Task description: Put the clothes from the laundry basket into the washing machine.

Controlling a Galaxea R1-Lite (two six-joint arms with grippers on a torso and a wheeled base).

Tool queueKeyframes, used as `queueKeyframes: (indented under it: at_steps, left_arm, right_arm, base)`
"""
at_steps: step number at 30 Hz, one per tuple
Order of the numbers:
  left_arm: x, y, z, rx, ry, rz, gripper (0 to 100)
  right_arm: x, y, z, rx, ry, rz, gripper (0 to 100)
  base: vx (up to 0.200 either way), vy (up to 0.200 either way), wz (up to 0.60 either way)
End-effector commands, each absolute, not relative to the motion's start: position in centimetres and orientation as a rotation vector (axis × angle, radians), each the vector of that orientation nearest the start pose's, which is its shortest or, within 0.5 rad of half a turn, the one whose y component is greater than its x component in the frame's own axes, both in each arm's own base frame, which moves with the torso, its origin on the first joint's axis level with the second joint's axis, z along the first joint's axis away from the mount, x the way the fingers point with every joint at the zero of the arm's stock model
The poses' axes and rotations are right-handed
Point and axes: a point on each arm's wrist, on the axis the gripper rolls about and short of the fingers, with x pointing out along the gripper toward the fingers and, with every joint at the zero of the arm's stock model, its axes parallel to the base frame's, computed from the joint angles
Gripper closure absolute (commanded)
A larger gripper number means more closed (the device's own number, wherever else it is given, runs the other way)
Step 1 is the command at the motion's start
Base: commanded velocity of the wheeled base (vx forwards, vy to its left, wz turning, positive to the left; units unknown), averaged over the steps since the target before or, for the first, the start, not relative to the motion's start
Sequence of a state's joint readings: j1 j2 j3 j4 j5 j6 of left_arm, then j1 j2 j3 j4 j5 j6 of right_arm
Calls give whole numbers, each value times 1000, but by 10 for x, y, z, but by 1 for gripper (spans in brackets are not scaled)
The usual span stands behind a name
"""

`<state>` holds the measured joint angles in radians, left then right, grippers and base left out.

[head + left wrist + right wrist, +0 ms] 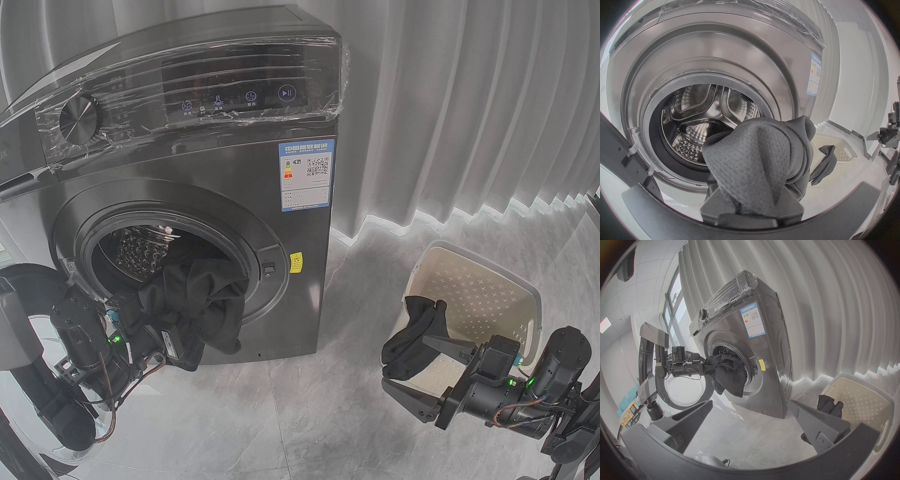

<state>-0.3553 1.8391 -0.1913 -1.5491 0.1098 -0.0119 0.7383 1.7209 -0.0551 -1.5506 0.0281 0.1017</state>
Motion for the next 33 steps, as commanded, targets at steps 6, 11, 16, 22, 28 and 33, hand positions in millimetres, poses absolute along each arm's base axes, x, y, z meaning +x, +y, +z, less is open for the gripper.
queueKeyframes:
  at_steps: [6, 11, 16, 22, 28, 33]
  left_arm:
    - [229, -82, 99, 11, 99, -245, 100]
    - [228, -82, 99, 13, 102, -245, 100]
    - [229, -82, 97, 14, 106, -246, 100]
    - [228, -82, 97, 14, 108, -246, 100]
    - [229, -82, 97, 14, 108, -246, 100]
    - [229, -82, 96, 15, 111, -246, 100]
  right_arm:
    - [151, 139, 104, 52, 148, 761, 0]
    - [153, 139, 101, 21, 152, 756, 0]
    - [148, 136, 98, -26, 152, 767, 0]
    - [146, 136, 97, -25, 160, 769, 0]
    - [148, 135, 98, -25, 158, 762, 0]
    - [154, 137, 100, -22, 138, 752, 0]
  base:
    - [0, 0, 0]
    - [0, 0, 0]
    - [0, 0, 0]
    - [0, 0, 200]
    - [0, 0, 600]
    - [0, 0, 120]
